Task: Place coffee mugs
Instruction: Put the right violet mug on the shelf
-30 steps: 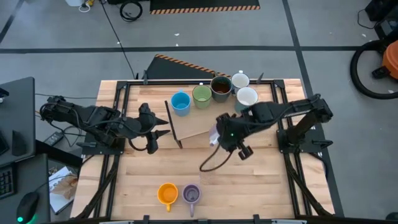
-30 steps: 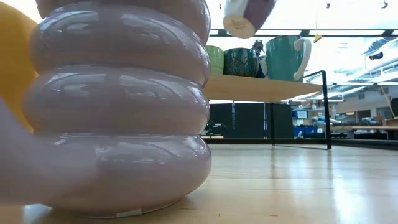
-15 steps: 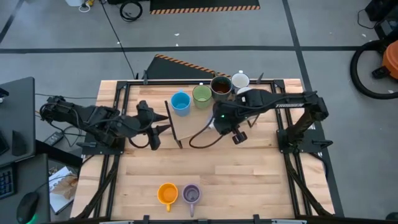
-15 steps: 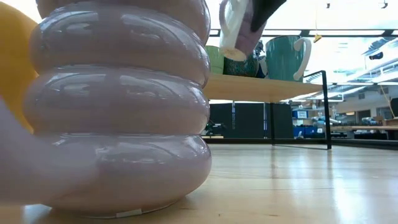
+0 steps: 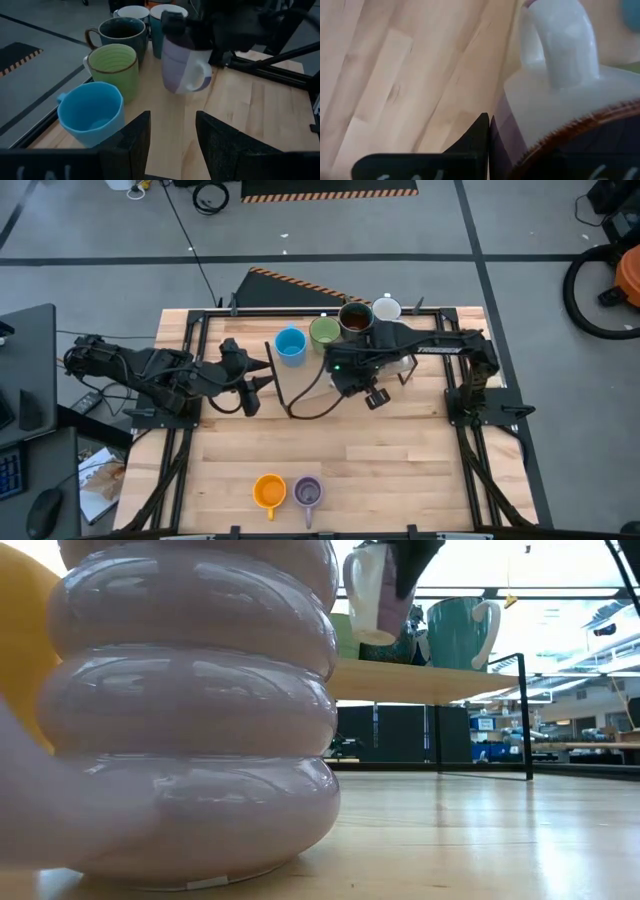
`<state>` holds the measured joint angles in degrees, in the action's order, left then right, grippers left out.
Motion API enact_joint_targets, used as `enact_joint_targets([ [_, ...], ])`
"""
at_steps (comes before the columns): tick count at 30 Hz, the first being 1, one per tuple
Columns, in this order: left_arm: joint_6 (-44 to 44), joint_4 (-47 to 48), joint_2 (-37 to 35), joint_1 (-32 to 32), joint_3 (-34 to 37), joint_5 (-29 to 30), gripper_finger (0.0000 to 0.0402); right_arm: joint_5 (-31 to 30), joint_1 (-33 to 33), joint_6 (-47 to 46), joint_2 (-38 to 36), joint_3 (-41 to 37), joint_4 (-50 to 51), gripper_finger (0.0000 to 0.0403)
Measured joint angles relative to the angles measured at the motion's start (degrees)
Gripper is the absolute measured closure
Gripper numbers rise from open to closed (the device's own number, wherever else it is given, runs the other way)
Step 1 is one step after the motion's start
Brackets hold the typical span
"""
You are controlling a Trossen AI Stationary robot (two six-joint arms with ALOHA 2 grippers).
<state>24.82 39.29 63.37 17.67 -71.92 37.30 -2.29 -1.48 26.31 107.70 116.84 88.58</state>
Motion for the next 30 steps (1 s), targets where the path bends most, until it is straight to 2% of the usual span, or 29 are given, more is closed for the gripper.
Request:
enact_joint_targets([
  [16, -0.1, 0.42, 0.0, 0.0, 0.0, -1.01, 0.0237, -1.3, 3.11, 4.97, 1.91, -1.49, 1.33, 0.0361],
  [27, -0.09, 0.43, 0.0, 0.02, 0.0, -1.58, 0.0237, -4.51, 4.06, 4.64, 1.92, -1.49, 1.42, 0.0296],
  [30, -0.09, 0.44, 0.0, 0.02, 0.0, -1.64, 0.0237, -7.92, 4.01, 4.64, 1.92, -1.47, 1.44, 0.0273],
])
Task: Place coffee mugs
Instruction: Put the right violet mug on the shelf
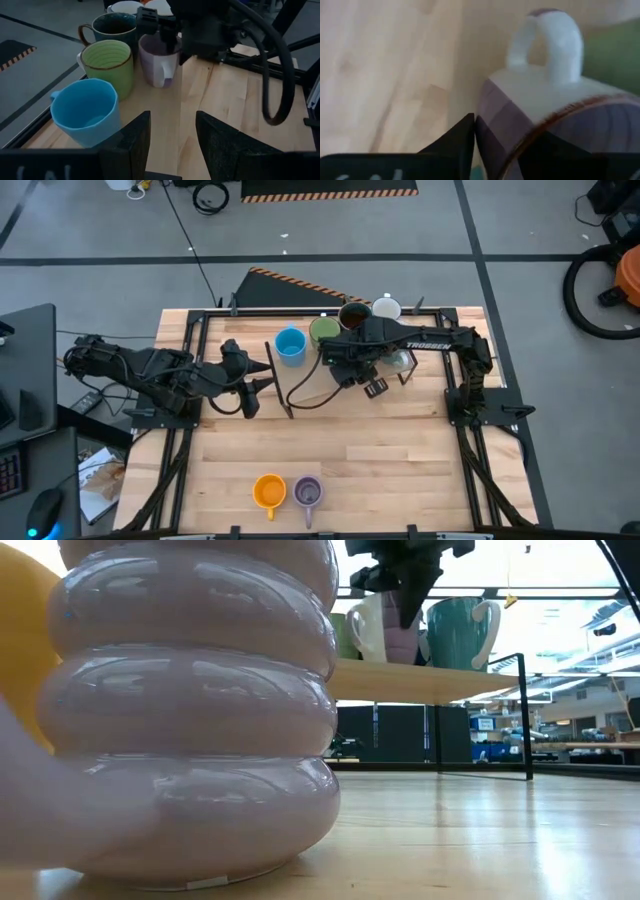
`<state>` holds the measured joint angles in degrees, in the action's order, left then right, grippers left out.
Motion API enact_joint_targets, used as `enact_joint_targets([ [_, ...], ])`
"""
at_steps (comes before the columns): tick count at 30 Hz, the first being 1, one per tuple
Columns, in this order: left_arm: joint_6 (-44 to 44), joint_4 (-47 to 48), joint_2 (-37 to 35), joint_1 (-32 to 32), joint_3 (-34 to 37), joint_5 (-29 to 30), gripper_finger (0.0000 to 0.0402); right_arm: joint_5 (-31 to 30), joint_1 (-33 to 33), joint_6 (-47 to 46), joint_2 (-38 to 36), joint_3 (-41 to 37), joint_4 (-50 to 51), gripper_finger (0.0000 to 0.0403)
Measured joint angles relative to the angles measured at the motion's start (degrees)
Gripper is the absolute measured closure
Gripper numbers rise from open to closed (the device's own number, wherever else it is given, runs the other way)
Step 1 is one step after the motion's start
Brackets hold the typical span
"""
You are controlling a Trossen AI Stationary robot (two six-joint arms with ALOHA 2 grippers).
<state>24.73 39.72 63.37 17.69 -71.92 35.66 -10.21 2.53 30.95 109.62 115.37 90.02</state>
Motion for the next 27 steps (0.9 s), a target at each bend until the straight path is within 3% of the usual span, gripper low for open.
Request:
enact_joint_targets([
  [3, -0.14, 0.01, 0.0, 0.0, 0.0, 0.0, 0.0237, -3.69, -0.15, -0.93, -0.14, 0.02, -0.02, 0.0254],
  [10, -0.28, 0.02, 0.0, 0.0, 0.0, -0.87, 0.0237, -4.16, -0.42, -5.07, -2.68, 0.04, -0.04, 0.0228],
  [17, -0.33, 0.01, 0.0, 0.0, 0.0, -1.23, 0.0237, -7.14, -2.02, -11.04, -6.67, 0.09, 0.0, 0.0224],
  [27, 0.32, -0.43, 0.0, 0.0, 0.04, -1.45, 0.0237, -10.22, -9.49, -17.93, -7.52, 0.07, -4.65, 0.0224],
])
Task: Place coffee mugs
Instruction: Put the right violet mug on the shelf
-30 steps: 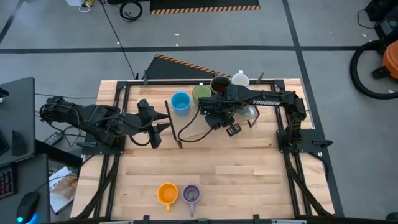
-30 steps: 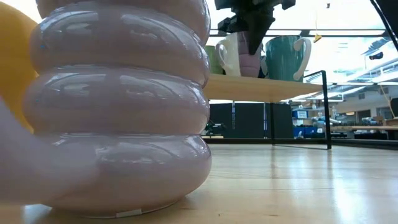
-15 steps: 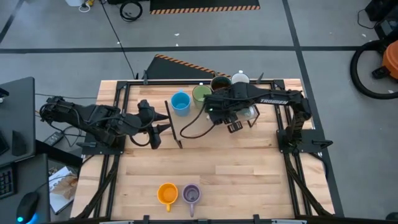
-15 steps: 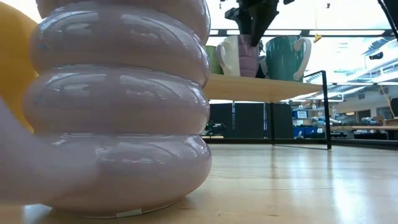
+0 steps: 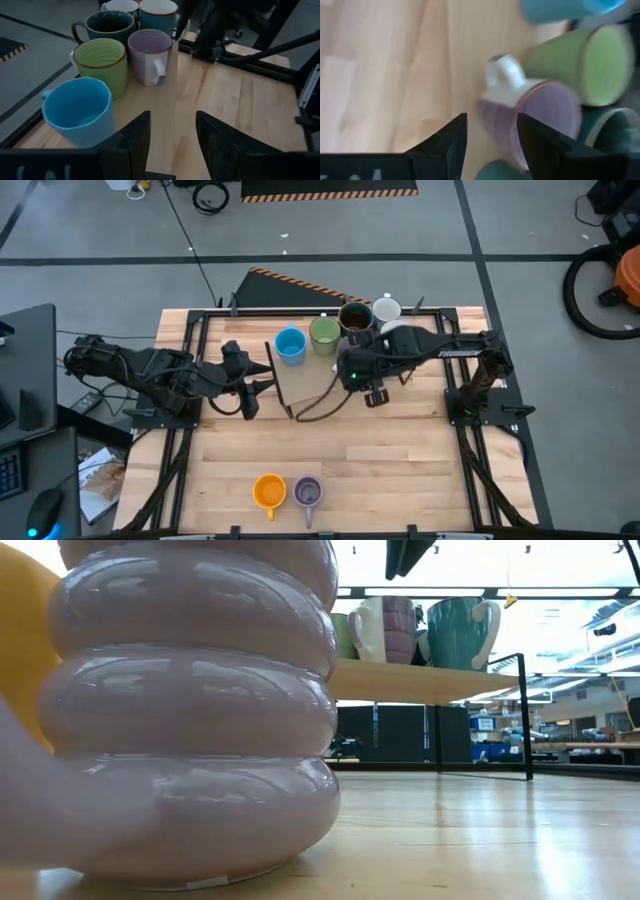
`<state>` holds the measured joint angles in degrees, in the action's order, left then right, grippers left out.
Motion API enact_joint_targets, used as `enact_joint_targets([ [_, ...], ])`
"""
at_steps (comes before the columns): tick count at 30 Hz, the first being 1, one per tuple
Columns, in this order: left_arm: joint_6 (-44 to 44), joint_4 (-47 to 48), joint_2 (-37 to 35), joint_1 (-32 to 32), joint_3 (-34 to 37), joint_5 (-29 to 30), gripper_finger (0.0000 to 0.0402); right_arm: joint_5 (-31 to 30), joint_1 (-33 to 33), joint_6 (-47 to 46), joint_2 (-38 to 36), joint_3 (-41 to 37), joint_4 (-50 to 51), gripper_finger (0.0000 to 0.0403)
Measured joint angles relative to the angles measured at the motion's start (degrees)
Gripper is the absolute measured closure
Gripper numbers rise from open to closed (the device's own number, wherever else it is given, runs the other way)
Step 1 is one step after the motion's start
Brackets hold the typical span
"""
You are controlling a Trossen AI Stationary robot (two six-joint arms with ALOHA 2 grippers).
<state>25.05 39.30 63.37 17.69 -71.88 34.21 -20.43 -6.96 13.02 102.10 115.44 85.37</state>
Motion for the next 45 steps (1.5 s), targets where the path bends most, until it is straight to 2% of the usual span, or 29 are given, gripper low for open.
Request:
enact_joint_targets([
  [3, 2.04, -0.57, 0.0, 0.0, 0.0, -1.81, 0.0237, -6.3, -2.73, -1.25, -0.3, 0.0, -2.9, 0.0224],
  [4, 2.71, -0.5, 0.18, -0.01, 0.0, -2.58, 0.0237, -6.77, -3.48, -1.28, -0.5, 0.0, -4.24, 0.0224],
  [10, 2.39, -0.62, 1.46, -0.89, 0.09, -3.49, 0.0237, -1.15, -4.98, -2.37, 1.37, 0.03, -11.76, 0.0226],
  [14, 2.85, -0.46, 1.46, -1.59, 0.09, -6.45, 0.0237, -5.11, -5.53, -0.35, 4.34, -0.07, -13.11, 0.0226],
  [19, 3.58, -0.44, 0.86, -1.73, 0.02, -9.8, 0.0237, -5.55, -5.54, 0.92, 7.63, 0.0, -14.62, 0.0227],
  [27, 4.4, -0.11, 0.23, -1.7, 0.02, -11.87, 0.0237, -7.43, -2.44, 2.53, 9.89, 0.0, -15.34, 0.0227],
  [31, 4.33, -0.13, -0.04, -1.7, 0.0, -12.95, 0.0237, -8.25, -1.63, 2.26, 10.12, 0.0, -14.7, 0.0228],
  [36, 4.33, 0.08, -0.07, -1.73, 0.0, -13.56, 0.0237, -6.08, -1.38, 1.34, 10.34, -0.04, -10.87, 0.0234],
  [45, 4.27, 0.45, -0.07, -1.72, 0.0, -14.57, 0.0237, -3.36, -2.3, -6.79, 10.32, -0.04, 2.28, 0.0248],
])
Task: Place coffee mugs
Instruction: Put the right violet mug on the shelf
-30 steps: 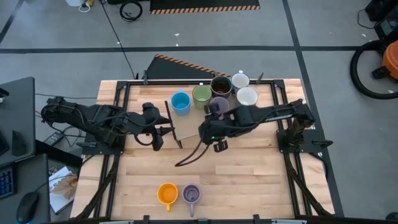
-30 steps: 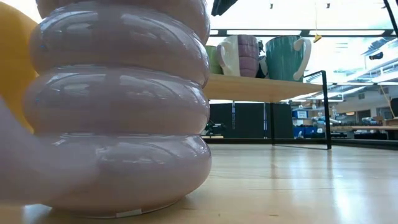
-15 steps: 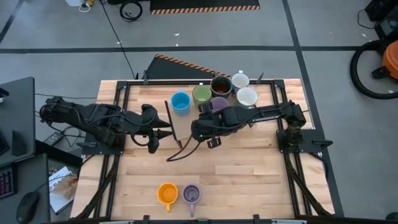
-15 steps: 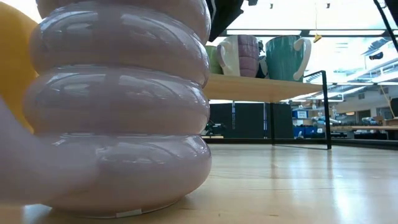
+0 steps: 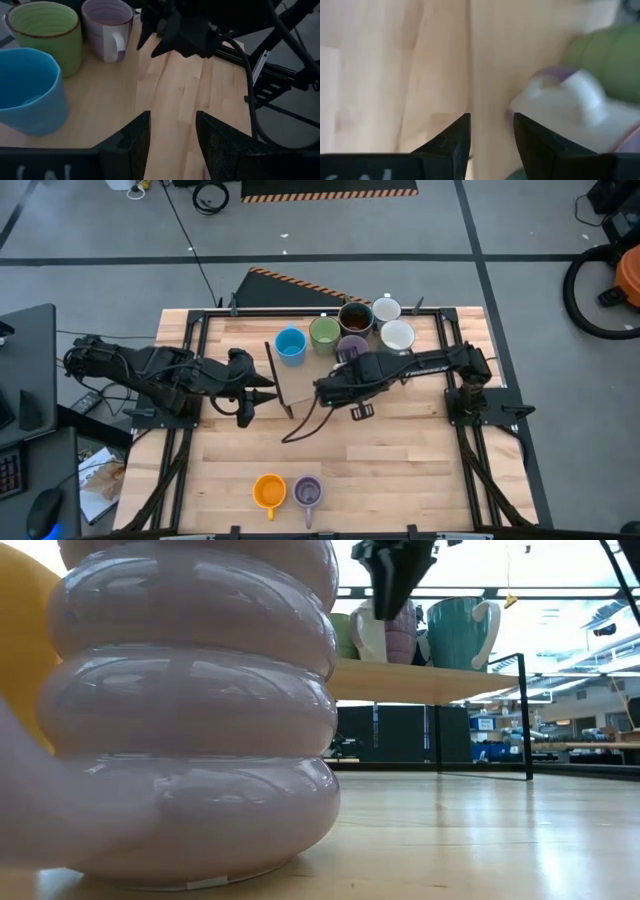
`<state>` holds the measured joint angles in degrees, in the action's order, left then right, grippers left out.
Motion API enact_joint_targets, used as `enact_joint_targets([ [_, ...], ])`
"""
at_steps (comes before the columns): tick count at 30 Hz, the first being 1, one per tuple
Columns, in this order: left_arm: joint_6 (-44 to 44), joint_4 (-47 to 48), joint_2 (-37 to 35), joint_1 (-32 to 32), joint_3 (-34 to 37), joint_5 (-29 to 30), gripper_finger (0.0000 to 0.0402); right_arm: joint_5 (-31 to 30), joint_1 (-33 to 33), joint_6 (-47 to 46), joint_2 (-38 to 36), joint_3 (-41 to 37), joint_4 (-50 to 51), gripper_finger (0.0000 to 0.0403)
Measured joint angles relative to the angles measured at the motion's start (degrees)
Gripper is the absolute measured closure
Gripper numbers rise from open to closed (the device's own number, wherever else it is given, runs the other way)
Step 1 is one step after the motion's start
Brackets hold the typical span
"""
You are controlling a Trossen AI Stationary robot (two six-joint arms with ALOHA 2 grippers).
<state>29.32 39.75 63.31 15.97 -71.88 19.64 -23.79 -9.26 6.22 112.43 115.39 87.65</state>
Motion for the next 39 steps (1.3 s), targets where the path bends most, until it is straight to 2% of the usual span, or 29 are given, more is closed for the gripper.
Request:
enact_joint_targets([
  [6, -0.61, 0.01, 0.0, 0.0, 0.0, 0.0, 0.0237, 3.93, -1.82, -5.15, -1.59, 0.0, 2.18, 0.0251],
  [11, -0.61, -0.04, 0.0, 0.02, -0.02, 0.0, 0.0237, 2.57, -2.71, -7.06, -3.41, 0.0, 0.56, 0.0251],
  [20, -0.59, -0.07, 0.02, 0.0, -0.02, 0.0, 0.0237, 2.71, 0.52, 2.28, -3.87, 0.0, -15.14, 0.0252],
  [24, -0.5, -0.07, 0.02, 0.02, -0.02, 0.02, 0.0237, 2.77, 3.26, 6.35, -3.87, 0.0, -18.94, 0.0256],
  [31, -0.22, -0.09, 0.02, 0.02, -0.02, 0.02, 0.0237, 6.05, 7.65, 8.06, -3.87, 0.0, -16.17, 0.0263],
  [35, -0.24, -0.09, 0.02, 0.0, -0.02, 0.02, 0.0237, 9.33, 8.6, 8.51, -3.87, 0.0, -13.38, 0.0264],
  [39, -0.42, -0.07, 0.02, 0.0, -0.02, 0.02, 0.0237, 10.03, 8.99, 8.56, -3.87, 0.0, -12.41, 0.0264],
])
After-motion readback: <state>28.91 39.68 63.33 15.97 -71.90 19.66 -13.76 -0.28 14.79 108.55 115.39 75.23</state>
